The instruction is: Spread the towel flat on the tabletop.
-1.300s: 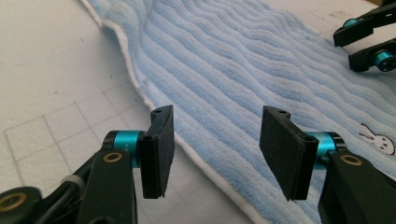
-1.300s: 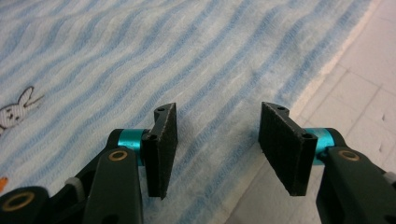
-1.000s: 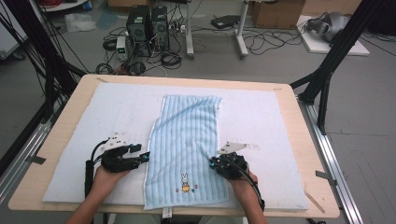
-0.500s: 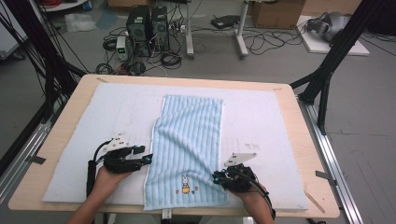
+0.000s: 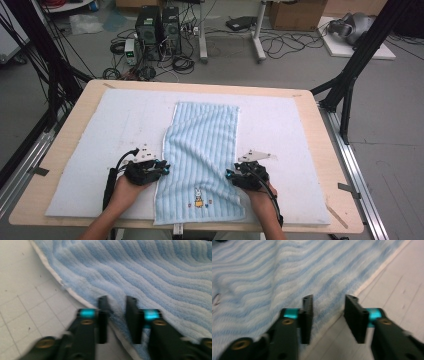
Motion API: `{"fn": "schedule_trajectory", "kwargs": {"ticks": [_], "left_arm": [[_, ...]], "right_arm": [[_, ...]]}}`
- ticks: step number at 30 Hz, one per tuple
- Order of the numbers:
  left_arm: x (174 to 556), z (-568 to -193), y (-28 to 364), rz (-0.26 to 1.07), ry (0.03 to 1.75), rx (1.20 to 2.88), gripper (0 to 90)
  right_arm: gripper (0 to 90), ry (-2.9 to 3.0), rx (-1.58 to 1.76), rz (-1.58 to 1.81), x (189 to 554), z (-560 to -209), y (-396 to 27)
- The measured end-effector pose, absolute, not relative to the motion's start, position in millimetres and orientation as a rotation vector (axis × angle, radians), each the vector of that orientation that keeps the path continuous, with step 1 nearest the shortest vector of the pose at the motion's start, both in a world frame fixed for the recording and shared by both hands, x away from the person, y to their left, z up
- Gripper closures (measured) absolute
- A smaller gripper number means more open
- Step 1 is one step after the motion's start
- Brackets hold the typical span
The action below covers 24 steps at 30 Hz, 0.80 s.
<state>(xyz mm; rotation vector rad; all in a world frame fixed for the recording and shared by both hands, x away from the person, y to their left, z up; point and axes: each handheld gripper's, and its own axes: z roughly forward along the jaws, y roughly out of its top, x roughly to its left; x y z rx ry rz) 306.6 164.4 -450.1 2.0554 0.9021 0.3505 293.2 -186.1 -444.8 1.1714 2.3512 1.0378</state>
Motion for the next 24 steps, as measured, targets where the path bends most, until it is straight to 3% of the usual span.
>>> {"fn": "schedule_trajectory", "kwargs": {"ticks": [1, 2, 7, 9, 12, 15, 20, 24], "left_arm": [[310, -450, 164, 0.339, 0.910, 2.048, 86.0], [314, -449, 163, 0.347, 0.920, 2.049, 86.4], [333, -448, 158, 0.407, 0.968, 2.048, 86.3], [335, -448, 157, 0.411, 0.969, 2.042, 84.1], [328, -448, 160, 0.351, 0.981, 2.016, 57.3], [316, -450, 167, 0.322, 0.963, 1.996, 51.1], [296, -449, 182, 0.277, 0.945, 1.967, 49.4], [285, -447, 187, 0.200, 0.900, 1.973, 53.9]], "right_arm": [[82.1, 2.358, 1.158, 1.024, 296, -444, -185], [85.2, 2.341, 1.154, 1.003, 298, -443, -184], [86.1, 2.210, 1.229, 0.965, 320, -446, -187], [84.0, 2.198, 1.245, 0.982, 324, -447, -188], [73.6, 2.196, 1.247, 1.016, 320, -445, -191], [67.9, 2.199, 1.215, 1.073, 309, -439, -196], [62.3, 2.272, 1.118, 1.148, 284, -434, -202], [62.1, 2.350, 1.057, 1.186, 269, -434, -203]]}}
